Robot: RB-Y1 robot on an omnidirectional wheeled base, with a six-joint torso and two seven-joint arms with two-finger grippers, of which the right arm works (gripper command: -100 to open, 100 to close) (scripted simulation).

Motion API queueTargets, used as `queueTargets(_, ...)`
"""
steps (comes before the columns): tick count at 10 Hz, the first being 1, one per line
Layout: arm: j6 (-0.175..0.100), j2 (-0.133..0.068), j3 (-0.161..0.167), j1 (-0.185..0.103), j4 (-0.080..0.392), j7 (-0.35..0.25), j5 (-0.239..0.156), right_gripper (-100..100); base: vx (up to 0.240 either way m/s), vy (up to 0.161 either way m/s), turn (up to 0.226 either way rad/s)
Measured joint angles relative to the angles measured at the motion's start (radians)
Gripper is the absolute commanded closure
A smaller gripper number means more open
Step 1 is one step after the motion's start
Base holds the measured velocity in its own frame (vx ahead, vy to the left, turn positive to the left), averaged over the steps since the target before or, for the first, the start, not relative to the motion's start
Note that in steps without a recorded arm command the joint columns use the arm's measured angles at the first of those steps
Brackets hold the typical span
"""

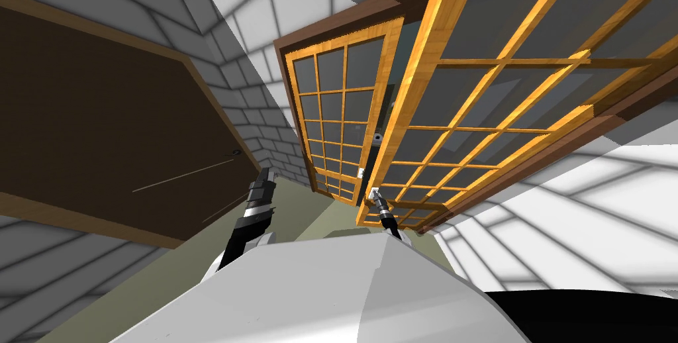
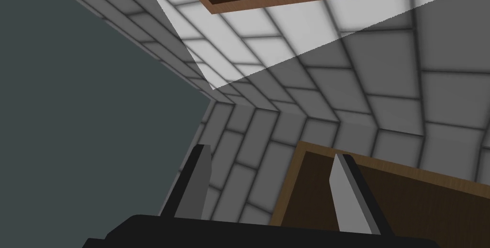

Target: Pull the door open

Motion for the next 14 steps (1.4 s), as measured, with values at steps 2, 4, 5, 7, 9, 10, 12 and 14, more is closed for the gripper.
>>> queueTargets(2, -0.002, -0.004, 0.009, -0.002, 0.004, -0.047, -0.018, 100, -0.025, -0.012, 0.023)
queueTargets(4, 0.000, -0.006, 0.018, -0.001, 0.003, -0.096, -0.037, 100, -0.037, -0.016, 0.059)
queueTargets(5, 0.001, -0.008, 0.024, 0.001, -0.001, -0.123, -0.049, 100, -0.025, -0.013, 0.019)
queueTargets(7, -0.001, -0.012, 0.031, -0.003, 0.006, -0.165, -0.064, 100, -0.029, -0.013, 0.052)
queueTargets(9, 0.003, -0.014, 0.041, 0.000, 0.000, -0.213, -0.081, 100, -0.024, -0.016, 0.031)
queueTargets(10, 0.002, -0.015, 0.045, 0.000, 0.000, -0.237, -0.090, 100, -0.040, -0.021, 0.069)
queueTargets(12, -0.002, -0.020, 0.054, -0.004, 0.009, -0.285, -0.109, 100, -0.024, -0.015, 0.040)
queueTargets(14, -0.001, -0.023, 0.064, -0.002, 0.008, -0.337, -0.130, 100, -0.028, -0.016, 0.045)
